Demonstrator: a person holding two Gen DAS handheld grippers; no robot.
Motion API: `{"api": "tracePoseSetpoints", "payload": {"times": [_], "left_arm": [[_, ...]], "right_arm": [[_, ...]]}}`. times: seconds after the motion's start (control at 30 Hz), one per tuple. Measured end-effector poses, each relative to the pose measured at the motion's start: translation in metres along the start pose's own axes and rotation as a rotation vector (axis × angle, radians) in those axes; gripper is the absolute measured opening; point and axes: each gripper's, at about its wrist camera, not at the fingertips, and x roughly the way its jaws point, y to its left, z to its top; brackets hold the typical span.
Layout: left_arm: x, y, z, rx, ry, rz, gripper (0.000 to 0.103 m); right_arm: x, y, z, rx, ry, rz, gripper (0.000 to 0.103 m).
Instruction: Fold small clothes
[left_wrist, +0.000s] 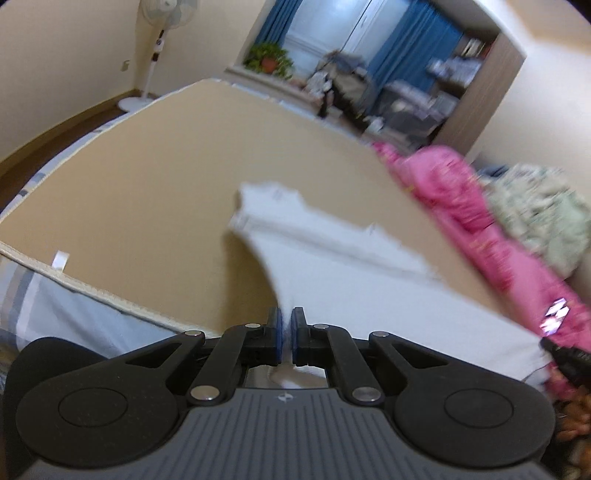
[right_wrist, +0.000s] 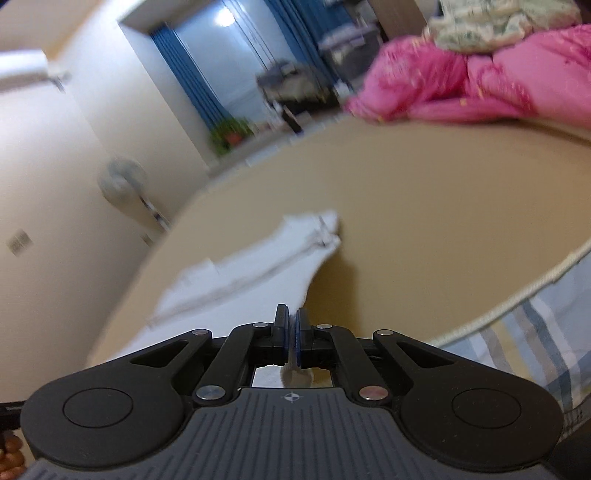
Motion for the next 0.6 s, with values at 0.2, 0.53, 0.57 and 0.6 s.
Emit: {"api": "tracePoseSetpoints", "payload": {"times": [0.2,0.53,0.57,0.6], "left_arm": [[-0.044,0.002,0.019,-0.016,0.031,-0.071,0.005],[0.211,0.013,0.139,0.076,0.142,0.063,0.012],[0.236,0.018,0.147,0.070,0.155,0.127,0.011],[0.257,0.027,0.155,0.047,0.155,0.187,0.015]], "right_arm": [[-0.058,-0.009,0.008,0.080,-0.052,0.052,0.002],[0.155,-0.033,0.075,0.104,0.095,-0.115,0.000],[0.191,-0.043,0.086,0.106,0.118,-0.139,0.001],[0.214,-0.049,0.089,0.106,0.134,-0.182,0.003]]}}
